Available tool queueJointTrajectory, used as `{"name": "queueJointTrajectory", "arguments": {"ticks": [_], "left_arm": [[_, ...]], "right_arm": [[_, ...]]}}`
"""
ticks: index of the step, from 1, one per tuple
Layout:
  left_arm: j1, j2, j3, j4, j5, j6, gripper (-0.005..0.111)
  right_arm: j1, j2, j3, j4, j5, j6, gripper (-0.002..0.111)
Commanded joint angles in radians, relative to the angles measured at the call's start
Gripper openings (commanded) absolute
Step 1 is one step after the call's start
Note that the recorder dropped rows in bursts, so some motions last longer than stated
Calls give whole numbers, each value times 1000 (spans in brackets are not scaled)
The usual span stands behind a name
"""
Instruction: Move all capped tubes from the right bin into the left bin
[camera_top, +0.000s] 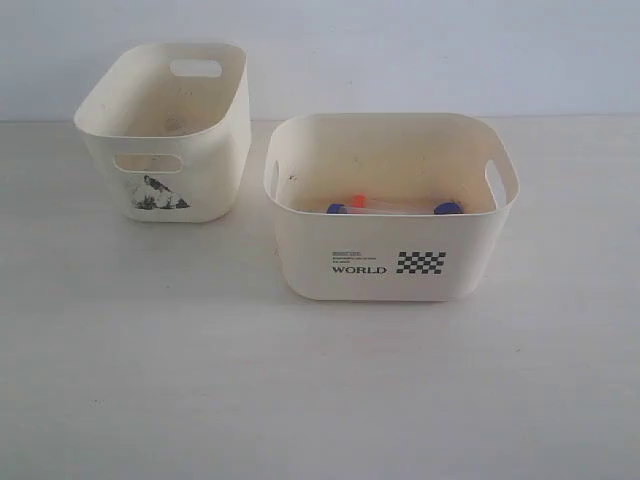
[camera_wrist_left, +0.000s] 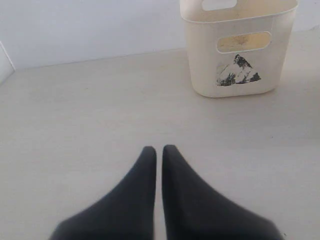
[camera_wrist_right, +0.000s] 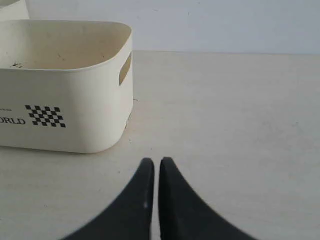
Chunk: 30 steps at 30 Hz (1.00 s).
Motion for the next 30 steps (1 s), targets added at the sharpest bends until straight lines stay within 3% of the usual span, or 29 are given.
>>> {"name": "queueJointTrajectory", "arguments": {"ticks": [1, 21, 25, 30], "left_arm": [[0, 0, -4, -6, -6, -10, 4], [0, 0, -4, -6, -6, -10, 4], [0, 0, -4, -6, -6, -10, 4], [0, 0, -4, -6, -6, -10, 4]], "right_arm": [[2, -5, 0, -2, -14, -4, 4], [2, -5, 0, -2, -126, -4, 4], [2, -5, 0, -2, -330, 2, 4], [2, -5, 0, 0, -717, 4, 4]]}}
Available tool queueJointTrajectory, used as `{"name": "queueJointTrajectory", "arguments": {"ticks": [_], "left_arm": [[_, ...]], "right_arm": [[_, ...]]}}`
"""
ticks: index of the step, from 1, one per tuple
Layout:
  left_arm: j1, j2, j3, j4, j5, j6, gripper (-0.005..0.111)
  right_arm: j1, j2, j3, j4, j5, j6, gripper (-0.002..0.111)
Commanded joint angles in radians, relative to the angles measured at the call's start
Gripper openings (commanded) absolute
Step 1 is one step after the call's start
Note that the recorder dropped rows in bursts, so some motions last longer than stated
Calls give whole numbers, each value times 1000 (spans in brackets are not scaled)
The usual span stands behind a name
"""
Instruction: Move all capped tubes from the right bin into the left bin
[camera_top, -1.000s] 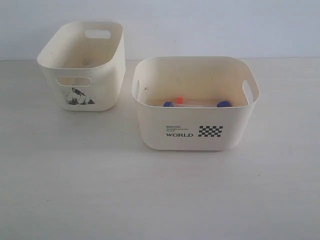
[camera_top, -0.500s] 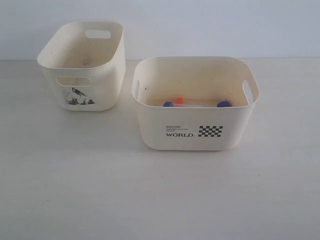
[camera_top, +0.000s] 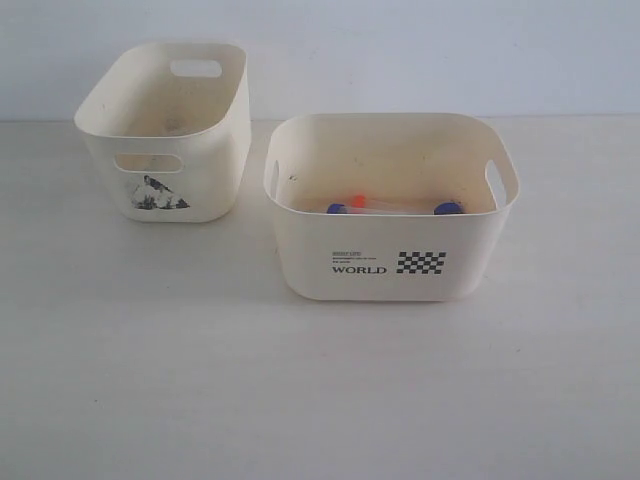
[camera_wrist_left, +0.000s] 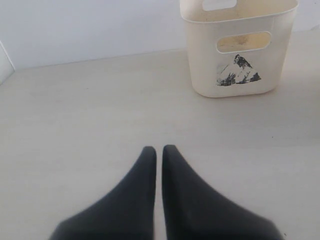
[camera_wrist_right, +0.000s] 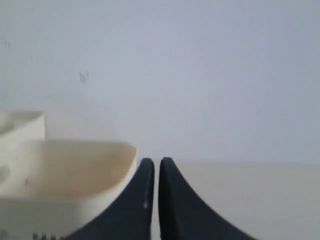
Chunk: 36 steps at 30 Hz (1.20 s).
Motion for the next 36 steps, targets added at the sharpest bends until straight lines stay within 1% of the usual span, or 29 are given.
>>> {"name": "queueJointTrajectory", "arguments": {"ticks": [1, 2, 3, 4, 7, 11, 13, 15, 19, 24, 28, 32, 36], "left_arm": [[0, 0, -4, -6, -6, -10, 4], [0, 0, -4, -6, -6, -10, 4], [0, 0, -4, -6, -6, -10, 4], [0, 0, -4, -6, -6, -10, 4], [0, 0, -4, -6, -6, -10, 4], [0, 0, -4, -6, -6, -10, 4], [0, 0, -4, -6, -6, -10, 4], [0, 0, -4, -6, -6, -10, 4], [0, 0, -4, -6, -6, -10, 4], [0, 0, -4, -6, -6, -10, 4], [0, 0, -4, -6, -6, -10, 4], [0, 0, -4, -6, -6, -10, 4], [0, 0, -4, -6, -6, -10, 4]], "right_arm": [[2, -5, 0, 0, -399, 9, 4], [2, -5, 0, 2, -461, 14, 4], [2, -5, -7, 2, -476, 16, 4], [2, -5, -41, 2, -450, 6, 4], [2, 42, -189, 2, -258, -40, 4], [2, 260, -456, 2, 83, -67, 4], [2, 374, -557, -1, 243, -67, 4], [2, 487, -632, -1, 311, -67, 4], [2, 638, -726, -1, 321, -67, 4], [2, 751, -740, -1, 141, -55, 4], [2, 801, -740, -1, 111, -49, 4], [2, 867, -740, 1, 97, 52, 4], [2, 992, -752, 1, 97, 198, 4]]}}
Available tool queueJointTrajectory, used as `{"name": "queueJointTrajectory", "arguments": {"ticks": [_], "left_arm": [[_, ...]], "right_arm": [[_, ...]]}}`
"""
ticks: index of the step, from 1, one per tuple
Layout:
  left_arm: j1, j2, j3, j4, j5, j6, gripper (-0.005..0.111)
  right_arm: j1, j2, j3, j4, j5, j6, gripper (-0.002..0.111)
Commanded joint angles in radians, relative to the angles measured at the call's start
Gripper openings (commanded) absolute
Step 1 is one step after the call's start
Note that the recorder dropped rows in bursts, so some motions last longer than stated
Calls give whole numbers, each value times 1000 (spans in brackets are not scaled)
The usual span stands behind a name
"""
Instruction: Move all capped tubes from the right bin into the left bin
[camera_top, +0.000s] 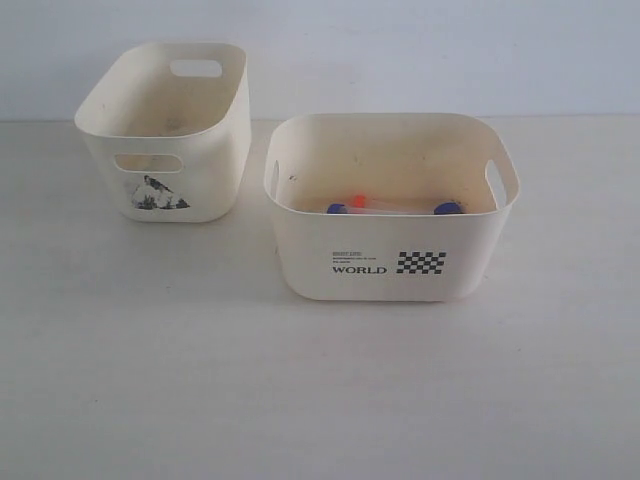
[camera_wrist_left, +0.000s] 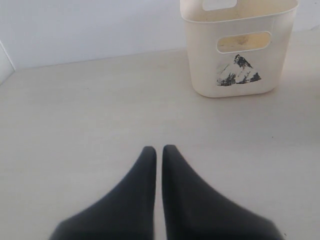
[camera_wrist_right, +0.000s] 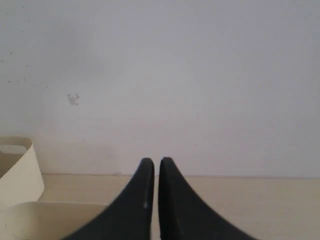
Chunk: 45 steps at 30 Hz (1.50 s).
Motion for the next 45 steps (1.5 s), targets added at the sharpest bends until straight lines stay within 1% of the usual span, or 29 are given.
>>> {"name": "queueJointTrajectory", "arguments": {"ticks": [1, 2, 4, 7, 10, 11, 13, 14, 15, 16, 19, 20, 23, 25, 27, 28, 29, 30, 32, 34, 35, 36, 38, 41, 45], "left_arm": [[0, 0, -4, -6, -6, -10, 4], [0, 0, -4, -6, -6, -10, 4], [0, 0, -4, -6, -6, -10, 4], [0, 0, -4, -6, -6, -10, 4], [0, 0, -4, -6, -6, -10, 4], [0, 0, -4, -6, -6, -10, 4], [0, 0, -4, -6, -6, -10, 4], [0, 0, -4, -6, -6, -10, 4], [0, 0, -4, -6, -6, -10, 4], [0, 0, -4, -6, -6, -10, 4], [0, 0, -4, -6, -6, -10, 4], [0, 0, -4, -6, -6, -10, 4], [0, 0, -4, -6, -6, -10, 4], [0, 0, -4, -6, -6, -10, 4], [0, 0, -4, -6, -6, -10, 4], [0, 0, -4, -6, -6, -10, 4], [0, 0, -4, -6, -6, -10, 4], [0, 0, -4, -6, -6, -10, 4], [0, 0, -4, -6, -6, -10, 4], [0, 0, -4, -6, -6, -10, 4], [0, 0, -4, -6, -6, -10, 4], [0, 0, -4, -6, -6, -10, 4], [0, 0, -4, -6, -6, -10, 4], [0, 0, -4, -6, -6, -10, 4], [0, 0, -4, -6, -6, -10, 4]], "right_arm": [[2, 135, -26, -1, -5, 164, 4], [11, 179, -42, -1, 1, 199, 4], [39, 236, -80, -1, 24, 198, 4], [107, 335, -169, -1, 116, 118, 4], [176, 443, -282, -1, 271, -30, 4], [203, 517, -369, -1, 424, -143, 4], [203, 620, -478, -1, 599, -241, 4], [200, 655, -506, -1, 631, -269, 2], [201, 713, -550, 5, 673, -347, 0], [201, 743, -576, 26, 703, -391, 0], [201, 867, -694, 234, 800, -609, 0], [201, 906, -735, 298, 841, -650, 0], [225, 976, -836, 311, 920, -740, 0], [271, 1021, -902, 302, 995, -758, 0], [306, 1060, -956, 294, 1008, -698, 0], [315, 1076, -975, 294, 994, -620, 0], [323, 1102, -1007, 294, 975, -460, 0], [325, 1116, -1020, 294, 973, -424, 0], [334, 1148, -1045, 248, 1017, -448, 0], [347, 1176, -1057, 101, 1092, -534, 0], [349, 1179, -1057, 71, 1093, -571, 0], [351, 1185, -1057, -3, 1082, -640, 0], [351, 1202, -1057, -76, 1057, -656, 0], [351, 1232, -1057, -78, 990, -671, 0], [351, 1253, -1057, -80, 995, -661, 0]]}}
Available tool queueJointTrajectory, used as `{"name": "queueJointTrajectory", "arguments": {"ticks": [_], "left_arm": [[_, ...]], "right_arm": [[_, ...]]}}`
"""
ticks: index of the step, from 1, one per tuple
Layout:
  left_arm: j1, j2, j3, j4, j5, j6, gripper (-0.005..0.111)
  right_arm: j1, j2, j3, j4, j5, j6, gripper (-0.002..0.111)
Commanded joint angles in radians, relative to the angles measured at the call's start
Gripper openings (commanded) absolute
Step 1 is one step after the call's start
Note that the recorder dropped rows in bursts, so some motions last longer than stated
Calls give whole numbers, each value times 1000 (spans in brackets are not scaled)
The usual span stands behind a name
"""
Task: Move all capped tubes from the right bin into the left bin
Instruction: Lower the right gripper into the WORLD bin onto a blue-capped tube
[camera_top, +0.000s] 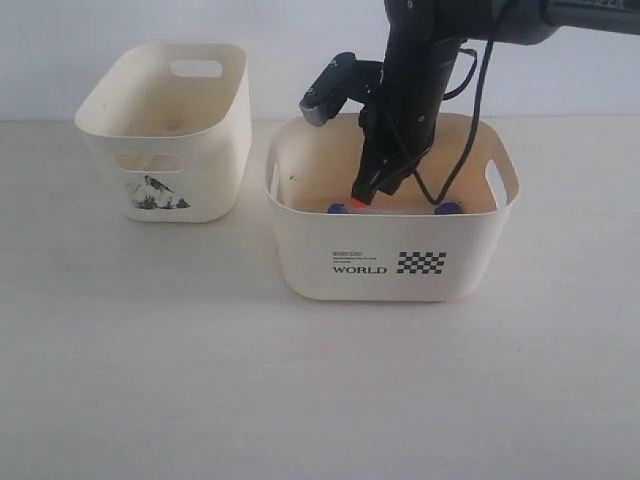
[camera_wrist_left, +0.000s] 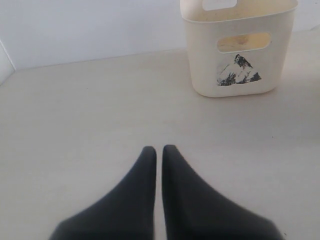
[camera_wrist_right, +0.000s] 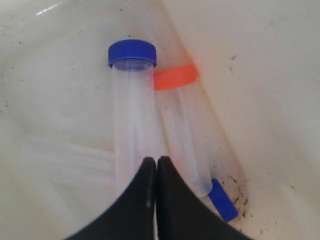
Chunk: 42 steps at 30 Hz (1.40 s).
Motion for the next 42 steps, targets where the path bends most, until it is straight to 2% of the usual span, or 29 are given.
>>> {"name": "queueJointTrajectory", "arguments": {"ticks": [1, 14, 17, 19, 22, 37, 42], "left_arm": [[0, 0, -4, -6, -6, -10, 4], [0, 0, -4, -6, -6, -10, 4], [0, 0, -4, -6, -6, -10, 4], [0, 0, -4, -6, -6, -10, 4], [0, 0, -4, -6, -6, -10, 4], [0, 0, -4, -6, -6, -10, 4], [0, 0, -4, -6, -6, -10, 4]], "right_arm": [[2, 9, -9, -10, -9, 0, 0], [2, 9, -9, -37, -32, -1, 2], [2, 9, -9, -42, -28, 0, 17], [2, 9, -9, -42, -33, -11, 37], [2, 9, -9, -44, -50, -37, 57], [2, 63, -7, -26, -64, -21, 58], [2, 110, -7, -26, -144, -22, 58]]}}
